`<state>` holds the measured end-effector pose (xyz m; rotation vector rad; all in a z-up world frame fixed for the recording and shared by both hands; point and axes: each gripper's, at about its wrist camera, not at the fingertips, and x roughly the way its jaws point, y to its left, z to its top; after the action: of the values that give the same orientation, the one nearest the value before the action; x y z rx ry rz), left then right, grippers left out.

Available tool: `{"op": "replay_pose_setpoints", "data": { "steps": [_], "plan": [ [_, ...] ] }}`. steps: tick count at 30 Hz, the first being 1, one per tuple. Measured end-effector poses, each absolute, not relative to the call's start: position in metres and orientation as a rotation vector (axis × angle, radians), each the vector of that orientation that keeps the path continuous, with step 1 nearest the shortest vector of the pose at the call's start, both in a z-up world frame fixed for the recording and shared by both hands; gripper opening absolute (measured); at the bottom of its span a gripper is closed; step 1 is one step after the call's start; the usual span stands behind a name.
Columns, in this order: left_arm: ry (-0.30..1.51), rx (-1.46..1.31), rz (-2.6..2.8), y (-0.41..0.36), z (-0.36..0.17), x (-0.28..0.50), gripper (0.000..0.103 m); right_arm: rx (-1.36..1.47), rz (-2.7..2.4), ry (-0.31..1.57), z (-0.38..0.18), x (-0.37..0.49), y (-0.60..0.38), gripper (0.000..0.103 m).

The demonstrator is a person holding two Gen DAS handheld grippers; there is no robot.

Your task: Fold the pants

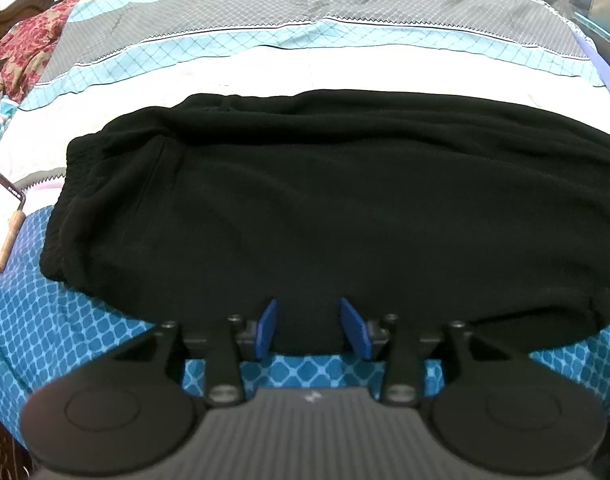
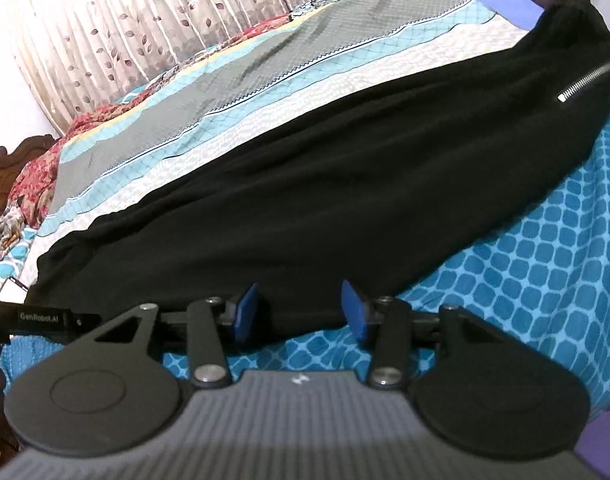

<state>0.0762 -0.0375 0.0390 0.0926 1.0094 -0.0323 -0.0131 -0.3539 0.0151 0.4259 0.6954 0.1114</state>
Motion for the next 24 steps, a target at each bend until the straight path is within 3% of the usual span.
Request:
{"op": "replay_pose_setpoints", "data": {
  "steps": [24],
  "plan": [
    [0.997,-0.020,-0.101,-0.015,0.059,0.039,0.039,0.407,0.086,0.704,0.018,-0.013,-0.343,0.050]
  ]
}}
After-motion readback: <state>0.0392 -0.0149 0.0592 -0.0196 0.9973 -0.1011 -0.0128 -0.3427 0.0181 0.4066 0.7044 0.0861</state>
